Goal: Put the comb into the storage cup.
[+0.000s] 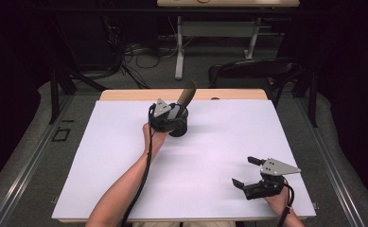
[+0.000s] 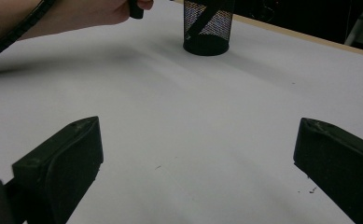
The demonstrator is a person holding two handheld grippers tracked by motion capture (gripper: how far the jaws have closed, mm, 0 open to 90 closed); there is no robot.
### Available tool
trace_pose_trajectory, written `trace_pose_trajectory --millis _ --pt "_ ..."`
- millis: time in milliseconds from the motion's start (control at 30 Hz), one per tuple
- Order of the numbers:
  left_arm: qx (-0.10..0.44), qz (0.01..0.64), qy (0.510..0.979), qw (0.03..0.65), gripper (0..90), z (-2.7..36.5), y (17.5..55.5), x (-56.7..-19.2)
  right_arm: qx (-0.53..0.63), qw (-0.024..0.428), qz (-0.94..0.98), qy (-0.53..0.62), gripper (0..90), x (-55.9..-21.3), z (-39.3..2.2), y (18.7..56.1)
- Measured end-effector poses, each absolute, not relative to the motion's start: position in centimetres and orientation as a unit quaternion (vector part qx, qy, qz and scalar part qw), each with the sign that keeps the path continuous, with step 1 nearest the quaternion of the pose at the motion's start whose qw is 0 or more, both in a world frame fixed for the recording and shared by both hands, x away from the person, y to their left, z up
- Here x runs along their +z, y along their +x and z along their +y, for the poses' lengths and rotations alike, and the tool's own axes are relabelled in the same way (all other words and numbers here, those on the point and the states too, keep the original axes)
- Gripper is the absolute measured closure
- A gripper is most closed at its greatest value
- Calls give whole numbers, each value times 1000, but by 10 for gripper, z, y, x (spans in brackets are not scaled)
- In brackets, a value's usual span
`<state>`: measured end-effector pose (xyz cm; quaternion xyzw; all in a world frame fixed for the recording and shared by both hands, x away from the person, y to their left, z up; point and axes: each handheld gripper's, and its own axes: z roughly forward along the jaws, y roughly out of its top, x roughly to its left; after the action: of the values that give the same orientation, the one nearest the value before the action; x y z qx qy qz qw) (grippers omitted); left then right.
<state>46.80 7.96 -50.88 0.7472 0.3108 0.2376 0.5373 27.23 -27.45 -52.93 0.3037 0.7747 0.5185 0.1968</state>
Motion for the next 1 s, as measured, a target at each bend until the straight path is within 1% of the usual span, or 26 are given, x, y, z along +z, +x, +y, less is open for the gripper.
trace_pose_trajectory --millis 67,167,300,433,833,1000 --pt "238 309 754 528 280 81 465 -506 520 197 774 303 10 -529 -274 272" --pt "225 308 765 520 214 83 462 -502 520 196 774 303 10 -529 -274 272" --pt "218 307 770 515 159 87 458 -498 519 196 775 303 10 -529 -274 272" --pt "214 305 773 513 133 92 453 -494 518 196 775 305 10 -529 -274 273" --pt "206 291 793 494 125 107 438 -485 517 195 776 303 11 -529 -273 273" --pt "201 295 800 482 125 115 431 -484 518 195 776 304 11 -529 -273 272"
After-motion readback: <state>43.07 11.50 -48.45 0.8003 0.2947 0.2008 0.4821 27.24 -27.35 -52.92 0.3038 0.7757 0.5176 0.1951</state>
